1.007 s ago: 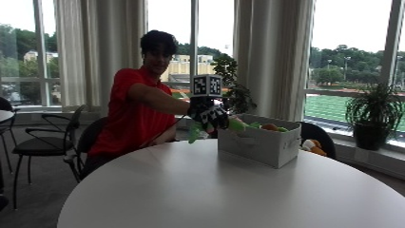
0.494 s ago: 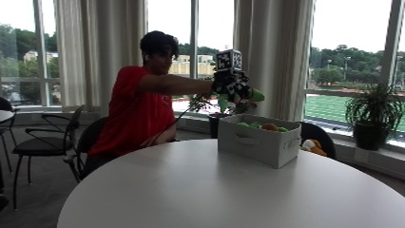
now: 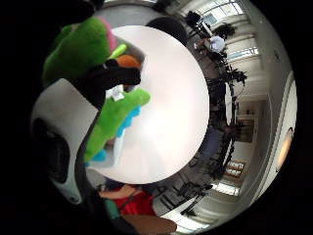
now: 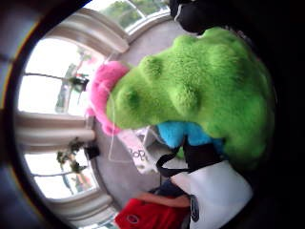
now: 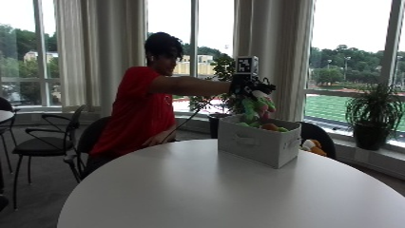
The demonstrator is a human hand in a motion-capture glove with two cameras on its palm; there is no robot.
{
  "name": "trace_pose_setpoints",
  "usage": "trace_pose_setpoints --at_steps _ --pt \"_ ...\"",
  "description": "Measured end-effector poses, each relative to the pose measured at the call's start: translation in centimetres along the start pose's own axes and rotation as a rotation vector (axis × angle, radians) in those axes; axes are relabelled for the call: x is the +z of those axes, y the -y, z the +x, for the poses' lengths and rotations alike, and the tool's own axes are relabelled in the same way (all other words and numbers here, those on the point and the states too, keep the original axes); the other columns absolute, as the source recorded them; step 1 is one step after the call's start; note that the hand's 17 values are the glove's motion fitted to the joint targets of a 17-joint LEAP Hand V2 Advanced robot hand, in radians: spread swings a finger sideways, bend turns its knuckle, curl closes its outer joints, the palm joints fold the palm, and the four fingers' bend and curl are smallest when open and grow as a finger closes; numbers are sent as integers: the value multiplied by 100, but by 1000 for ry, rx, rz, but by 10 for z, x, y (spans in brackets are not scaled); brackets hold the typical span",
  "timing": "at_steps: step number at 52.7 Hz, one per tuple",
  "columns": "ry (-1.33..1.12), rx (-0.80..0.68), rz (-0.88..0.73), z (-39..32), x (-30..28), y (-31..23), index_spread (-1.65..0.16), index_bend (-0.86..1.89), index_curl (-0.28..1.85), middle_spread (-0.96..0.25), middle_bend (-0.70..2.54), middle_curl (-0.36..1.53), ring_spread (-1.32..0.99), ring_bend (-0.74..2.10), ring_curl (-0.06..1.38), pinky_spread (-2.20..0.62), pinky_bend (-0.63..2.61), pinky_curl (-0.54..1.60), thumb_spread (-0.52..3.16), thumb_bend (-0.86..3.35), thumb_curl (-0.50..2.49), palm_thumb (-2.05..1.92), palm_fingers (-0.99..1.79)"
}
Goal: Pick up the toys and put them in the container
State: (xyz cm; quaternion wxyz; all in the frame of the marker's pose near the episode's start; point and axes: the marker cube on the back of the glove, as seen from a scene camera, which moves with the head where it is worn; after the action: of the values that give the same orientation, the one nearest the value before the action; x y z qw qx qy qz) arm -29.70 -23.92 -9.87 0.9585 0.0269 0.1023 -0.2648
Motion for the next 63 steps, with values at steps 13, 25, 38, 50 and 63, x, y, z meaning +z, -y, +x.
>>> trace_pose_setpoints --at_steps 13,25,38,50,63 --pt "118 38 24 -22 1 -11 -45 10 80 -11 13 39 -13 50 36 -4 153 47 104 -4 77 21 -23" --pt "31 229 21 22 14 -46 -45 16 66 -7 13 33 -4 39 32 5 143 41 114 -4 60 10 -14" --pt "71 454 -92 114 51 -115 -45 18 58 -6 13 28 -2 33 30 8 134 36 117 -3 48 2 -11" --pt "53 580 -52 150 84 -187 -44 18 53 -7 13 26 -1 25 29 10 124 32 116 -3 42 0 -11" --pt "135 644 -85 175 129 -234 -42 13 47 -9 15 25 -2 27 31 11 120 31 115 -3 38 -1 -9"
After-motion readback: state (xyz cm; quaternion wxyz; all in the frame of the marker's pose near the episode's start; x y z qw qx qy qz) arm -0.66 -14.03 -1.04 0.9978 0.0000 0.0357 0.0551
